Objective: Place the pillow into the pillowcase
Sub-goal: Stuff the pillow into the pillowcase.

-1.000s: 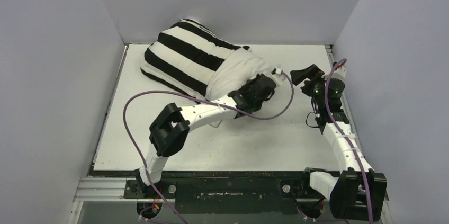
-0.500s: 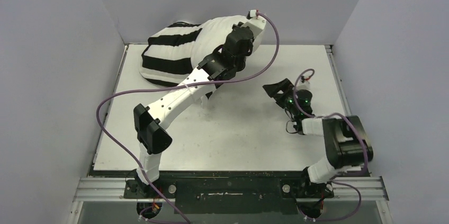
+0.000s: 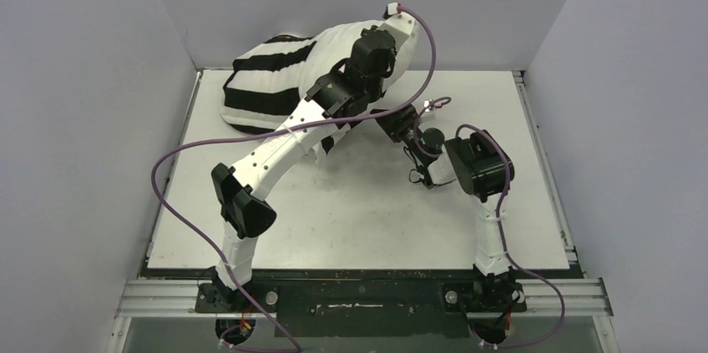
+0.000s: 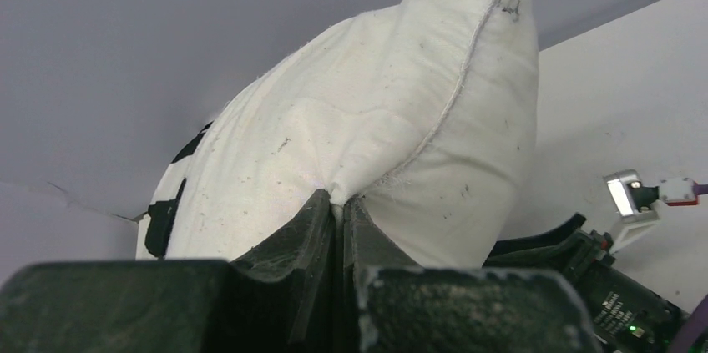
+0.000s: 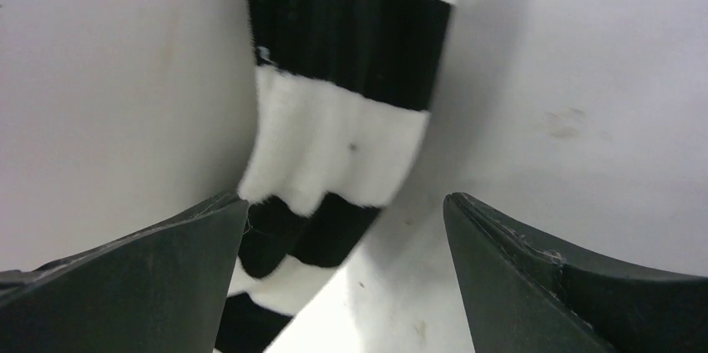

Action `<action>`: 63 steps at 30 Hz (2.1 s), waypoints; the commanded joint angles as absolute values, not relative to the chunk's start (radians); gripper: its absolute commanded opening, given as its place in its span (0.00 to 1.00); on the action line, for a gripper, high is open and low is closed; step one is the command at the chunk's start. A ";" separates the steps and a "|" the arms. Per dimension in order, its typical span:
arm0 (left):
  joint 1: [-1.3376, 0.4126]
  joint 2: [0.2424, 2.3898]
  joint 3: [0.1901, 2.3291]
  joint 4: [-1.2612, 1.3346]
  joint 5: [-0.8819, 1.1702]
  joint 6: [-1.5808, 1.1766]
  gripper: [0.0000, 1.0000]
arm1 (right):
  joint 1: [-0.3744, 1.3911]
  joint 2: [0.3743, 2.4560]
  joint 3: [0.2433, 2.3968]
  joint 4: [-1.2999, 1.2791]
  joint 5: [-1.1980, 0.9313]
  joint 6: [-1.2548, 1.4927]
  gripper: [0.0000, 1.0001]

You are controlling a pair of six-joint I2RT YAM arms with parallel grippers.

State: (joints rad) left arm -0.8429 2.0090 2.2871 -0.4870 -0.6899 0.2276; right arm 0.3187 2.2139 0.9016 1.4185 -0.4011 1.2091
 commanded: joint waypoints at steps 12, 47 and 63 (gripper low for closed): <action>-0.789 1.905 2.262 -0.429 -0.646 0.129 0.00 | 0.422 2.366 1.367 1.301 -0.363 1.257 0.18; -0.652 2.016 1.934 -0.276 -0.719 0.029 0.00 | 0.173 1.543 1.321 1.136 -0.801 1.177 0.00; -0.893 1.750 2.216 -0.560 -0.079 -0.140 0.54 | 0.137 1.379 1.248 0.566 -0.644 0.848 0.00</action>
State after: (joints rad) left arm -0.8791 1.8362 2.1094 -0.2733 -0.3172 -0.0444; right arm 0.1471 1.5311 1.1912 0.4129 -0.6704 0.8623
